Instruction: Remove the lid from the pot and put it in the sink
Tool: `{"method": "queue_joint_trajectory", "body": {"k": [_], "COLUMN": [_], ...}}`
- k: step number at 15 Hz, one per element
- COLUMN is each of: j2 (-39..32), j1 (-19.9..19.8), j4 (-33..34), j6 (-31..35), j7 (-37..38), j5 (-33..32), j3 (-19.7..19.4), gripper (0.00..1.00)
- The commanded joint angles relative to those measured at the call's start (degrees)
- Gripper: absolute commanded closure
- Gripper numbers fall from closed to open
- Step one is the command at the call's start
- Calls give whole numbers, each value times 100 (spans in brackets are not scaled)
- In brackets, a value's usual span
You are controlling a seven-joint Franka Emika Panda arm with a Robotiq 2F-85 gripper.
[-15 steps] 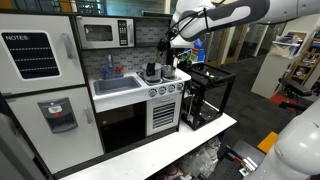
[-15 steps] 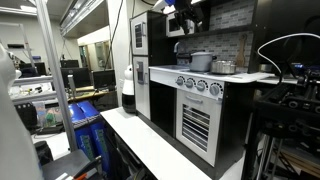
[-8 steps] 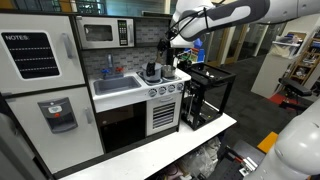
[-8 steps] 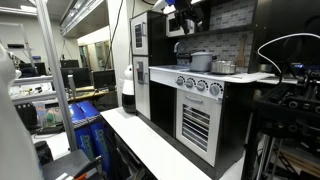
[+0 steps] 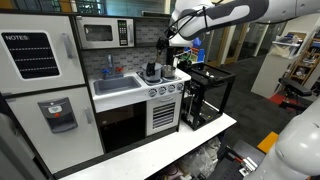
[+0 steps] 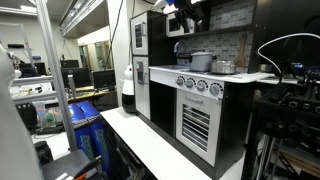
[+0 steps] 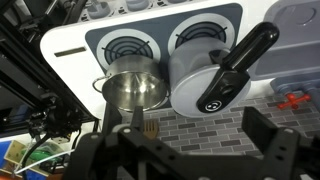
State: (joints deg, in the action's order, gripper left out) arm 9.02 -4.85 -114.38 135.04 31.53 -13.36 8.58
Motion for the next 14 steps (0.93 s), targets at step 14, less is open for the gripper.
{"method": "queue_joint_trajectory", "body": {"k": [14], "j2": [-1948], "j1": [1023], "j4": [2141], "j6": [-856], "j7": [1874], "j5": [-1087], "j3": [-361], "gripper": [0]}}
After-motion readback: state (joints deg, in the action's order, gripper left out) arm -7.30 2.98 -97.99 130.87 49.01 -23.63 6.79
